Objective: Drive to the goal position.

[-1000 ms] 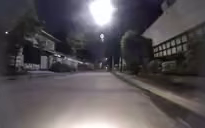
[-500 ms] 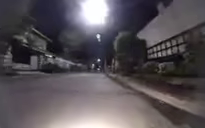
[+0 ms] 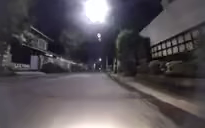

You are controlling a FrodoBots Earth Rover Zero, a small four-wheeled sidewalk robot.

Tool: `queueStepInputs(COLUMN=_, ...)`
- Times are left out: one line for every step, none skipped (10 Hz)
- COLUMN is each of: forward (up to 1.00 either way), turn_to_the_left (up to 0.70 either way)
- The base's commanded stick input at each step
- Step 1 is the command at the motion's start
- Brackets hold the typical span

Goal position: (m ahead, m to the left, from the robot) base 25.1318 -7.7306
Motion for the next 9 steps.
queueStepInputs(forward=0.5, turn_to_the_left=0.0)
queueStepInputs(forward=0.5, turn_to_the_left=0.0)
queueStepInputs(forward=0.5, turn_to_the_left=0.0)
queueStepInputs(forward=0.5, turn_to_the_left=0.0)
queueStepInputs(forward=0.5, turn_to_the_left=0.0)
queueStepInputs(forward=0.5, turn_to_the_left=0.0)
queueStepInputs(forward=0.5, turn_to_the_left=0.0)
queueStepInputs(forward=0.5, turn_to_the_left=0.0)
queueStepInputs(forward=0.5, turn_to_the_left=0.0)
